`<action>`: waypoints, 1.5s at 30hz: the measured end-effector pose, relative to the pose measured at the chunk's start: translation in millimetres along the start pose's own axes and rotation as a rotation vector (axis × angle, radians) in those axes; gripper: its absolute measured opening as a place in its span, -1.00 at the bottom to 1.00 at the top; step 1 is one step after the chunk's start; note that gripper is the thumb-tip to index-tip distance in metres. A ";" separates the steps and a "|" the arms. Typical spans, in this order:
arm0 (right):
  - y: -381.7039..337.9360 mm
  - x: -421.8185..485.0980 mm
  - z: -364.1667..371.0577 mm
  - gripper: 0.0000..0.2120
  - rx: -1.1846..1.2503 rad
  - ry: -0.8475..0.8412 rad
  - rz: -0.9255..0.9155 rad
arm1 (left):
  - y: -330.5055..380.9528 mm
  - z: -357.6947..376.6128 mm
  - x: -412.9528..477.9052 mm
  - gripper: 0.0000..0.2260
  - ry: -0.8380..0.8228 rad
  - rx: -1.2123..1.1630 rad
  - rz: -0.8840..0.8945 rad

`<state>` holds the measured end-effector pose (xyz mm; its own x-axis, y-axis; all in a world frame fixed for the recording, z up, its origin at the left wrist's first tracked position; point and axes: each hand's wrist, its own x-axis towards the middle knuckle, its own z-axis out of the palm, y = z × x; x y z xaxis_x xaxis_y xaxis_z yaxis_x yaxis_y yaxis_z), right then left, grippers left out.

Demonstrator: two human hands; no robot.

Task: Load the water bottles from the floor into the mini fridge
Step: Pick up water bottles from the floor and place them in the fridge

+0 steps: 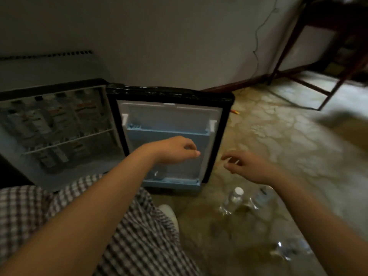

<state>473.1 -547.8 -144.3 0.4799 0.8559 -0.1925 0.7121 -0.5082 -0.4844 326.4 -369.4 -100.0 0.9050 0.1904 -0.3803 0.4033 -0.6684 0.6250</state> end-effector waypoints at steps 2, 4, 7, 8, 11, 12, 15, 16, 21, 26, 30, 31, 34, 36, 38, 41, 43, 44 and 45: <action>25.5 -16.5 1.7 -0.78 0.058 0.024 0.048 | 10.1 19.5 6.7 -0.65 0.020 0.002 0.026; 41.6 -25.1 8.1 -0.83 0.098 0.033 0.083 | 8.3 35.5 11.4 -0.66 0.048 -0.047 0.035; 88.5 -57.0 21.3 -0.78 0.120 0.089 0.228 | 23.8 79.2 33.6 -0.67 -0.026 -0.095 0.042; 105.1 -66.1 29.7 -0.77 0.123 0.107 0.275 | 26.9 93.4 39.8 -0.67 -0.035 -0.104 0.037; 148.3 -89.5 54.2 -0.76 0.141 0.113 0.422 | 37.1 136.3 59.0 -0.71 -0.032 -0.168 0.028; 159.8 -94.5 61.8 -0.73 0.130 0.109 0.469 | 38.5 150.7 64.8 -0.74 -0.035 -0.212 0.021; 190.0 -108.4 89.1 -0.65 0.012 0.133 0.588 | 40.2 197.0 74.1 -0.83 -0.016 -0.352 -0.005; 199.7 -113.7 98.2 -0.62 -0.058 0.144 0.635 | 39.4 214.6 75.7 -0.82 -0.017 -0.396 -0.028; 233.8 -126.0 134.7 -0.42 -0.072 0.146 0.849 | 24.2 267.0 73.4 -0.74 -0.105 -0.379 -0.138; 250.5 -128.2 147.8 -0.50 -0.010 0.216 0.849 | 16.6 268.2 80.2 -0.72 -0.104 -0.345 -0.182; 252.4 -123.1 142.9 -0.70 -0.077 0.187 0.826 | 9.2 269.1 78.1 -0.70 -0.123 -0.293 -0.227; 251.5 -121.6 142.3 -0.70 -0.079 0.175 0.827 | 8.1 269.6 77.3 -0.69 -0.127 -0.277 -0.229; 245.0 -121.4 138.4 -0.65 -0.087 0.168 0.853 | 9.2 268.6 73.7 -0.65 -0.155 -0.253 -0.236; 238.6 -124.8 134.1 -0.59 -0.088 0.168 0.869 | 10.1 266.8 70.3 -0.63 -0.163 -0.217 -0.226; 228.3 -128.1 130.0 -0.59 -0.126 0.157 0.832 | 11.6 264.4 68.0 -0.61 -0.165 -0.187 -0.211; 196.6 -129.9 120.3 -0.61 -0.191 0.151 0.707 | 14.8 259.6 64.3 -0.57 -0.163 -0.174 -0.188; 173.6 -127.8 111.7 -0.61 -0.211 0.174 0.626 | 16.0 257.4 60.8 -0.55 -0.157 -0.174 -0.172; 161.9 -125.8 105.6 -0.60 -0.210 0.184 0.599 | 16.7 256.6 59.5 -0.53 -0.154 -0.183 -0.161; 150.2 -123.1 98.5 -0.58 -0.214 0.190 0.572 | 17.0 255.8 58.0 -0.50 -0.149 -0.193 -0.148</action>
<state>470.5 -720.1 -277.4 0.8832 0.4215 -0.2058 0.3932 -0.9045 -0.1650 351.2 -553.6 -285.8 0.8104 0.1584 -0.5641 0.5606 -0.4895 0.6679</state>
